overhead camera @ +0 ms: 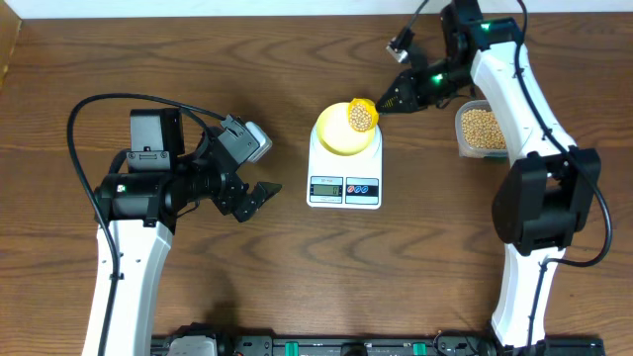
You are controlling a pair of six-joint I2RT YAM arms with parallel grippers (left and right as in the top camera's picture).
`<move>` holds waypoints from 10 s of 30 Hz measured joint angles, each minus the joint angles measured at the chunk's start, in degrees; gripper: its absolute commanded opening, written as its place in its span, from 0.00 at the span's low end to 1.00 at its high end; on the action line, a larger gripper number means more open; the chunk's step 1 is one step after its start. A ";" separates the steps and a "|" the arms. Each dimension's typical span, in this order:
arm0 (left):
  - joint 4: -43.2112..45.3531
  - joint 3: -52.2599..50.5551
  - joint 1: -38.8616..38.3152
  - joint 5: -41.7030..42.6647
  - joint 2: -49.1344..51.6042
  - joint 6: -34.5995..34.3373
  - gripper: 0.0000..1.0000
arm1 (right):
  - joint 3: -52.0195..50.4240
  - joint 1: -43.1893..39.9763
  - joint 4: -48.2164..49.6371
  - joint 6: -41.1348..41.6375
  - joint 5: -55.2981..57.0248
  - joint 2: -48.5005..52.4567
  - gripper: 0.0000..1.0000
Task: Scoop item into bowl and weigh 50g on scale
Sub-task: 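Carry the filled scoop left over the yellow bowl on the scale, then tilt the scoop to pour soybeans into the yellow bowl, then carry the empty yellow scoop right to the soybean tub, then lower the scoop into the soybeans with the right gripper, then drag the scoop through the soybeans and lift it out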
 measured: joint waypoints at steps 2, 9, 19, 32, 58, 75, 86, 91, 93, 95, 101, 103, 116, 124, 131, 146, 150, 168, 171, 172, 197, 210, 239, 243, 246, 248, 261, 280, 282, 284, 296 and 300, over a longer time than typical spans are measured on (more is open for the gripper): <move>0.00 0.00 0.00 0.00 0.00 0.00 0.98 | 1.42 0.79 -0.98 -0.85 1.42 0.00 0.01; 0.00 0.00 0.00 0.00 0.00 0.00 0.98 | 5.03 2.12 -2.08 -2.97 5.42 0.00 0.01; 0.00 0.00 0.02 0.00 0.00 0.00 0.98 | 5.33 3.80 -2.34 -7.78 9.57 0.00 0.01; 0.00 0.00 0.02 0.00 0.00 0.00 0.98 | 6.91 5.60 -1.75 -14.69 13.38 0.02 0.01; 0.00 0.00 0.02 0.00 0.00 0.00 0.97 | 7.43 6.80 -0.48 -27.04 14.47 0.02 0.01; 0.00 0.00 0.00 0.00 0.00 0.00 0.98 | 7.45 7.26 -0.87 -32.24 16.20 0.02 0.01; 0.00 0.00 0.00 0.00 0.00 0.00 0.98 | 7.45 8.61 -0.92 -34.21 21.24 0.02 0.01; 0.00 0.00 0.00 0.00 0.00 0.00 0.97 | 7.45 8.90 -1.11 -35.19 22.77 -0.07 0.01; 0.00 0.00 0.00 0.00 0.00 0.00 0.98 | 7.45 9.18 -1.49 -35.28 23.06 -0.20 0.01; 0.00 0.00 0.00 0.00 0.00 0.00 0.98 | 7.45 9.35 -1.55 -35.36 23.15 -0.31 0.01; 0.00 0.00 0.02 0.00 0.00 0.00 0.97 | 7.45 9.33 -1.55 -35.71 23.30 -0.72 0.01; 0.00 0.00 0.00 0.00 0.00 0.00 0.97 | 7.45 9.38 -1.55 -36.02 23.30 -1.03 0.01; 0.00 0.00 0.02 0.00 0.00 0.00 0.98 | 7.45 11.06 -3.56 -42.86 24.17 -3.48 0.01; -0.02 0.00 0.00 0.00 0.00 0.00 0.98 | 7.45 11.56 -3.76 -45.68 28.37 -4.44 0.01; 0.00 0.00 0.00 0.00 0.00 0.00 0.98 | 7.48 11.19 -3.21 -43.06 26.05 -4.44 0.01; 0.00 0.00 0.00 0.00 0.00 0.00 0.98 | 13.05 -7.76 -4.83 -15.23 15.04 -4.50 0.01; 0.00 0.00 0.02 0.00 0.00 0.00 0.98 | 13.05 -12.31 -5.73 -10.08 14.03 -4.50 0.01; 0.00 0.00 0.02 0.00 0.00 0.00 0.98 | 11.34 -18.29 -15.26 -2.99 34.62 -4.68 0.01; 0.00 0.00 0.00 0.00 0.00 0.00 0.97 | 8.59 -18.29 -14.69 -1.57 37.07 -4.70 0.01; -0.02 0.00 0.02 0.00 0.00 0.00 0.98 | 6.62 -18.29 -14.19 -0.68 38.10 -4.70 0.01; 0.00 0.00 0.00 0.00 0.00 0.00 0.98 | 0.50 -17.44 -8.35 2.43 47.54 -4.00 0.01; 0.00 0.00 0.00 0.00 0.00 0.00 0.99 | 0.46 -17.14 -8.00 2.43 45.00 0.02 0.01; 0.00 0.00 0.00 0.00 0.00 0.02 0.98 | 0.46 -27.10 -11.26 0.00 18.12 4.33 0.01; 0.00 0.00 0.00 0.00 0.00 0.02 0.98 | 0.46 -30.10 -12.13 -1.66 14.03 4.33 0.01; 0.00 0.00 0.00 0.00 0.00 0.02 0.98 | 0.46 -32.52 -12.74 -2.84 11.10 4.33 0.01; 0.00 0.00 0.00 0.00 0.00 0.02 0.98 | 0.46 -33.90 -12.96 -3.50 9.94 4.33 0.01; 0.00 0.00 0.00 0.00 0.00 0.04 0.98 | 0.39 -38.56 -14.32 -7.19 3.50 4.33 0.01; 0.00 0.00 0.02 0.00 0.00 0.02 0.97 | 0.33 -43.74 -14.67 -7.82 -6.05 4.33 0.01; -0.02 0.00 0.00 0.00 0.00 0.02 0.98 | 0.33 -43.74 -15.30 -8.22 -7.30 4.33 0.01; 0.00 0.00 0.00 0.00 0.00 0.02 0.98 | 0.33 -43.67 -15.78 -8.39 -8.33 4.33 0.01; 0.00 0.00 0.00 0.00 0.00 0.04 0.98 | 0.26 -43.25 -22.05 -13.11 -11.43 4.33 0.01; 0.00 0.00 0.00 0.00 0.00 0.02 0.98 | 0.24 -41.90 -24.65 -15.98 -13.16 4.33 0.01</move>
